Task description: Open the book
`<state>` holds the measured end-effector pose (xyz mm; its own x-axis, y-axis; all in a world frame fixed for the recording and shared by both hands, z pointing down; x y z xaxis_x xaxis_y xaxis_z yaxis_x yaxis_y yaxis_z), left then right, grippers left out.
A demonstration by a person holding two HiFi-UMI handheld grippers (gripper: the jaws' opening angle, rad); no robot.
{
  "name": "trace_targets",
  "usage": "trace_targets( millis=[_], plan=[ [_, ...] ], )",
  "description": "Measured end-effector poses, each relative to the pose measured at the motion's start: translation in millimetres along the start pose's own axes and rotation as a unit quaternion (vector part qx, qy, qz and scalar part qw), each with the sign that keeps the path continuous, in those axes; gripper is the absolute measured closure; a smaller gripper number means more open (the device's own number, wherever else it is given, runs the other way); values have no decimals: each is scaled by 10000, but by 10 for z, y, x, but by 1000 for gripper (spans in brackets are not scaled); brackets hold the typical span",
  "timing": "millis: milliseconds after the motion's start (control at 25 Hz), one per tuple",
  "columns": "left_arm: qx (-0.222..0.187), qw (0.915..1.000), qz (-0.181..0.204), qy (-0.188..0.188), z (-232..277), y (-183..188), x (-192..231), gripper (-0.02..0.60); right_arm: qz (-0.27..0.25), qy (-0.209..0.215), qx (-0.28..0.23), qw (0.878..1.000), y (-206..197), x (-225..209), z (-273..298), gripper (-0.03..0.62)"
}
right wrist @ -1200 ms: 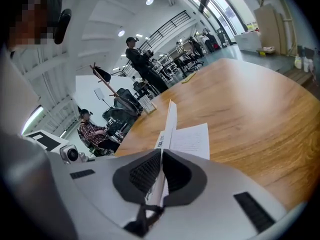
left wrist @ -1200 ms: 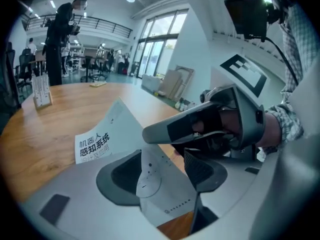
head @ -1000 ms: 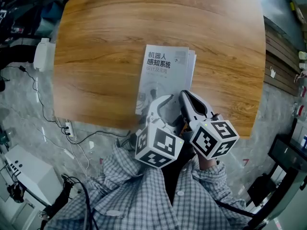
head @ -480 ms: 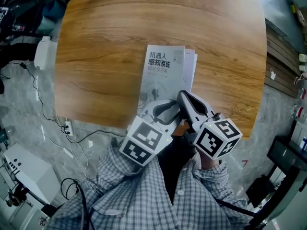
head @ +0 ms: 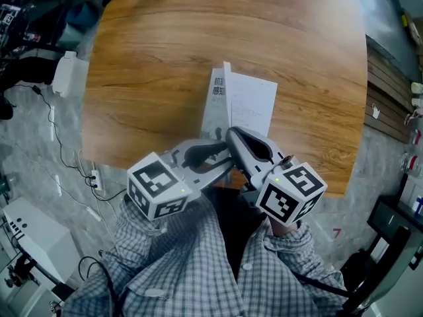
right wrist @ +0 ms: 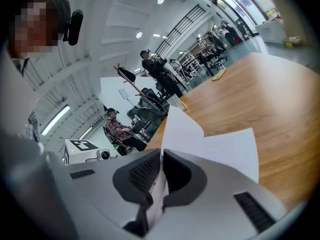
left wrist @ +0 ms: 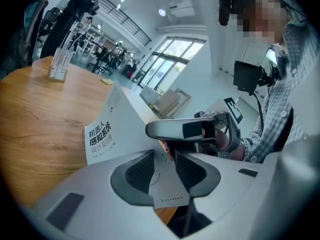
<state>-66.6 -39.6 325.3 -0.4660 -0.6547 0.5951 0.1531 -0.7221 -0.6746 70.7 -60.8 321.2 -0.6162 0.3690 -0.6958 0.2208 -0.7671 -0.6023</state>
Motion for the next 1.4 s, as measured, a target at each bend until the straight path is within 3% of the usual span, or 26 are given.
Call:
trace_targets(
  millis=[240, 440, 640, 920, 1200, 1400],
  plan=[
    [-236, 9997, -6, -88, -353, -30, 120, 445, -143, 332, 103, 9993, -12, 258, 264, 566],
    [-203, 9997, -101, 8, -598, -97, 274, 446, -225, 653, 296, 9972, -90, 397, 561, 566],
    [-100, 9994, -118, 321, -780, -187, 441, 446, -303, 946, 426, 9941, -175, 431, 858, 566],
    [-238, 9953, -565, 753, -1007, -344, 751, 446, -426, 1064, 690, 9910, -288, 459, 1271, 574],
    [-171, 9843, -985, 1456, -1178, -594, 1069, 446, -581, 1341, 890, 9852, -430, 559, 1601, 574],
    [-389, 9669, -1526, 2008, -1277, -798, 1328, 446, -511, 1549, 845, 9830, -483, 615, 1787, 574]
  ],
)
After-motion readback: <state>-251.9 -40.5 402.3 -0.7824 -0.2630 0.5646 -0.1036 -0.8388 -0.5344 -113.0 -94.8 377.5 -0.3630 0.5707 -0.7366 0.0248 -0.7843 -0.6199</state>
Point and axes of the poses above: the fingertips, and each gripper's own axes: z forward along the fingers, x to its left, y out of its top, the point moved 9 cm from there along -z, backward along the fingers, and after that the axes turned 1 degree about x, right-handed, at the moved point
